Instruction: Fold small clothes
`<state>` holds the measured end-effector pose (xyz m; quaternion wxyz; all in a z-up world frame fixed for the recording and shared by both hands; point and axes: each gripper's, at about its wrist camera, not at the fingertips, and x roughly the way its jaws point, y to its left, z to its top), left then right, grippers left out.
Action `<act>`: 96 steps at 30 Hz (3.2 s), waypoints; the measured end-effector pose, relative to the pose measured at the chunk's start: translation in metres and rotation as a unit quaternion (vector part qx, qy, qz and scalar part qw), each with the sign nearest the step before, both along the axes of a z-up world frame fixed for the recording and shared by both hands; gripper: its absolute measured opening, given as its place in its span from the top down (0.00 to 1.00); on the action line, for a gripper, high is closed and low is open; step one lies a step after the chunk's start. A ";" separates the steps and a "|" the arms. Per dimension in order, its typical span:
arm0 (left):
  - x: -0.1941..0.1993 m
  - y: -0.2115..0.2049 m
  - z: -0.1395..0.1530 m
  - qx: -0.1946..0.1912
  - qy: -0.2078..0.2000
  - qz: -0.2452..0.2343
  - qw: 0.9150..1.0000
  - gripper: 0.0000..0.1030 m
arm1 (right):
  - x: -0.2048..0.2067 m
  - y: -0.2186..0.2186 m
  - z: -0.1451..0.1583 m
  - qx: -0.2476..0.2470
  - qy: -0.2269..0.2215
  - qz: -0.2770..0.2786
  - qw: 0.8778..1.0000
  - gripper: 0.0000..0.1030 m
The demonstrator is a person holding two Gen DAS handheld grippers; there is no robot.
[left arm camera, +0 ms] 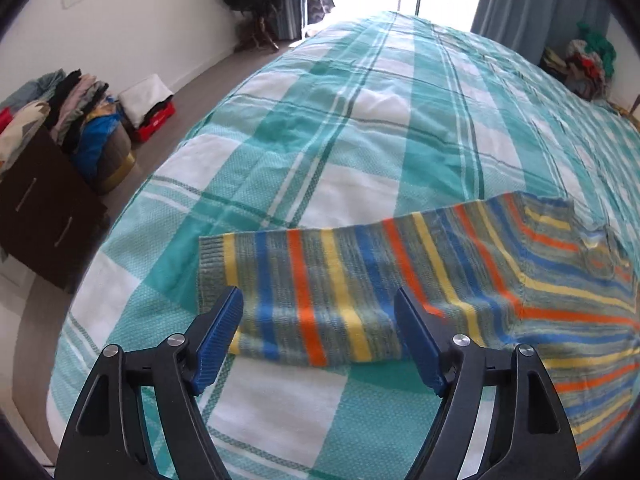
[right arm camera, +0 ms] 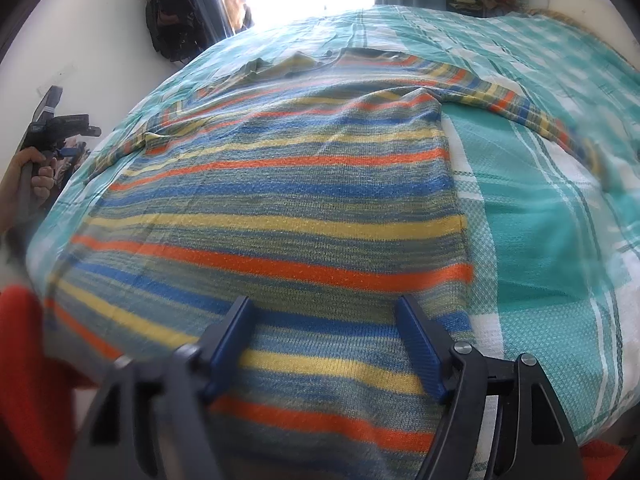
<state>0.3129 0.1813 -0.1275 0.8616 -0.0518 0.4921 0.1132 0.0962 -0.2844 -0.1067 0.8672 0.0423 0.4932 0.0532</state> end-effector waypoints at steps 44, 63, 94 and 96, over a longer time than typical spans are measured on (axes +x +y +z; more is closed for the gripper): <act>-0.121 -0.158 0.007 -0.036 -0.098 -0.166 0.980 0.04 | -0.027 0.015 0.010 -0.049 0.000 -0.030 0.998 0.23; -0.108 -0.159 -0.051 -0.039 -0.020 -0.175 0.984 0.00 | -0.027 0.012 -0.005 -0.029 -0.003 -0.035 0.999 0.10; -0.107 -0.160 -0.051 -0.039 -0.020 -0.174 0.984 0.00 | -0.028 0.012 -0.006 -0.039 -0.008 -0.032 0.999 0.06; -0.107 -0.160 -0.051 -0.039 -0.020 -0.174 0.984 0.00 | -0.028 0.012 -0.007 -0.039 -0.008 -0.032 0.999 0.06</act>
